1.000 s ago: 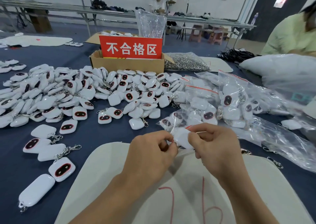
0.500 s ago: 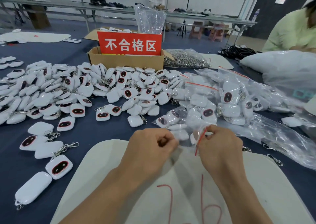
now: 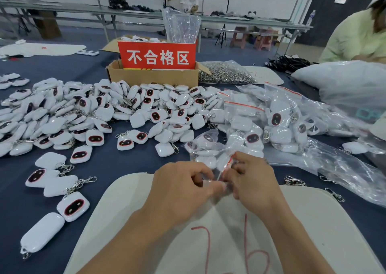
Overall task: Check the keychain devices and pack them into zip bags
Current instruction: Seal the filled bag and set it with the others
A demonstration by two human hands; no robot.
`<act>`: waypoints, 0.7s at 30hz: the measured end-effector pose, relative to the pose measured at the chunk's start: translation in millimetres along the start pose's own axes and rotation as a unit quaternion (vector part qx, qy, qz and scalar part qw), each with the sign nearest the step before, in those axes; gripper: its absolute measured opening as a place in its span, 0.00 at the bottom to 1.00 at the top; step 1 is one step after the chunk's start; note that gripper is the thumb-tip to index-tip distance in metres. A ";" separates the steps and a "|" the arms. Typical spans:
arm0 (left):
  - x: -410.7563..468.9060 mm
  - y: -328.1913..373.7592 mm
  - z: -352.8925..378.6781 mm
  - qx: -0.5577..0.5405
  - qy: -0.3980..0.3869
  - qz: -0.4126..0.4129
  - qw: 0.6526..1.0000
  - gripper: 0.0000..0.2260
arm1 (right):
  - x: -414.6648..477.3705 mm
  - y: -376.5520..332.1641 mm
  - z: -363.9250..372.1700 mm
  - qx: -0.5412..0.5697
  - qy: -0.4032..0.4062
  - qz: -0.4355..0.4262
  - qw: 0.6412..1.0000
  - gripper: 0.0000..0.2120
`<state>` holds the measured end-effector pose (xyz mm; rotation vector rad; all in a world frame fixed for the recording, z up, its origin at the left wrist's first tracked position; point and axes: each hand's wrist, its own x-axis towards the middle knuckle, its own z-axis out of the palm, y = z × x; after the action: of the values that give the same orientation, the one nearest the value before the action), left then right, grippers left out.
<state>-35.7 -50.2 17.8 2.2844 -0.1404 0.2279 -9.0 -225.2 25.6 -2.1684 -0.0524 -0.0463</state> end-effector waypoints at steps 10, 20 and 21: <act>0.2 3.1 0.1 -0.106 0.012 0.081 0.991 0.04 | -9.3 -21.0 26.5 -0.141 0.083 -0.031 0.986 0.18; 20.9 -23.8 -17.5 0.011 0.152 -0.075 0.986 0.03 | -17.8 -21.1 6.9 -0.242 0.094 0.011 0.966 0.09; 24.7 -30.6 -22.3 0.044 0.179 -0.102 0.978 0.02 | -17.6 -20.2 3.5 -0.239 0.100 0.015 0.966 0.09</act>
<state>-8.8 -13.8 15.1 2.2843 0.2938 0.5418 -27.7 -211.3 39.4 -2.6330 0.1209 -0.2870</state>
